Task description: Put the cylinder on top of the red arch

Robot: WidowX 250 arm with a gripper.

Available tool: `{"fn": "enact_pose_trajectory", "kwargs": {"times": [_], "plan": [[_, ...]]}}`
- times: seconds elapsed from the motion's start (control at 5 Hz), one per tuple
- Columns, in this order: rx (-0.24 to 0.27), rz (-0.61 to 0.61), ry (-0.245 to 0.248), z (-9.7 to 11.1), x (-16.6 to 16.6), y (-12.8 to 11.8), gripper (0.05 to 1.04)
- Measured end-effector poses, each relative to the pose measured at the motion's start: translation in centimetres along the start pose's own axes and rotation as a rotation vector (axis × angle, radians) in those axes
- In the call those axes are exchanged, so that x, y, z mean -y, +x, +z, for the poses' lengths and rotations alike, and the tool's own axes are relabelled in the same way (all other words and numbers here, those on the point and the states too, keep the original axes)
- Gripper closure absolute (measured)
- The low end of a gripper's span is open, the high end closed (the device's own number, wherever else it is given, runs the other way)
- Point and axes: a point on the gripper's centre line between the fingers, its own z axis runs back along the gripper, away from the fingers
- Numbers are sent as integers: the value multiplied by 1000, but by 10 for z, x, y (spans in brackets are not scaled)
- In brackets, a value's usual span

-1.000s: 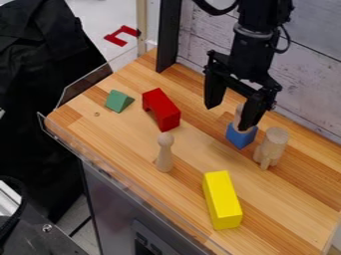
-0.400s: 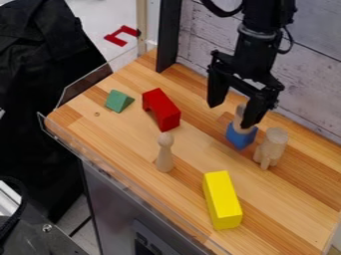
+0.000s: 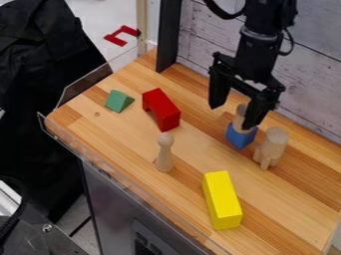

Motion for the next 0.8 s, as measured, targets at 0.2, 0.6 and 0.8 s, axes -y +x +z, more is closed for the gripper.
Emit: {"fn": "enact_pose_trajectory", "kwargs": {"times": [0.2, 0.6, 0.8], "plan": [[-14, 4, -2, -4, 0, 3, 83], [-26, 15, -3, -7, 0, 9, 112], [-10, 12, -11, -8, 0, 12, 389]]}}
